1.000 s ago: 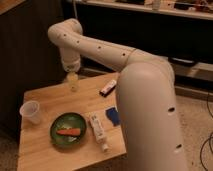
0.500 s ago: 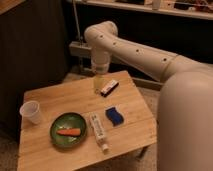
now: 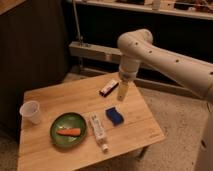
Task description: Move the arm in a circular motion
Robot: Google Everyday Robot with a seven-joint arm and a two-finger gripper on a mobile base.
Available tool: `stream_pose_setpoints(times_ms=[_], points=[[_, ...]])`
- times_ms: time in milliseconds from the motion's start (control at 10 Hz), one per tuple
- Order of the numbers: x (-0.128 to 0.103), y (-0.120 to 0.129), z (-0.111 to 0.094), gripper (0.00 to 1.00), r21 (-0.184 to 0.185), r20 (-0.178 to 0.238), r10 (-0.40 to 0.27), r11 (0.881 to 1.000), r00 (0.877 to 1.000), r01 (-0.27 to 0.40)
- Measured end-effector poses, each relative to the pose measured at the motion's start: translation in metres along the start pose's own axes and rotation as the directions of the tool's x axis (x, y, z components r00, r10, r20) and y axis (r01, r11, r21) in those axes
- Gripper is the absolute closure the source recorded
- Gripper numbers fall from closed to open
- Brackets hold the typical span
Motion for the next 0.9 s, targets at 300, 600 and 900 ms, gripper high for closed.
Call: stream_pose_setpoints(times_ms=[300, 600, 900], points=[[0.065, 0.027, 0.003, 0.20, 0.003, 0.016, 0.019, 1.000, 1.000, -0.019], [0.076, 0.064, 0.007, 0.20, 0.005, 0.009, -0.051, 0.999, 0.999, 0.051], [0.035, 0.129, 0.015, 0.20, -0.006, -0.025, -0.168, 0.986, 0.985, 0.168]])
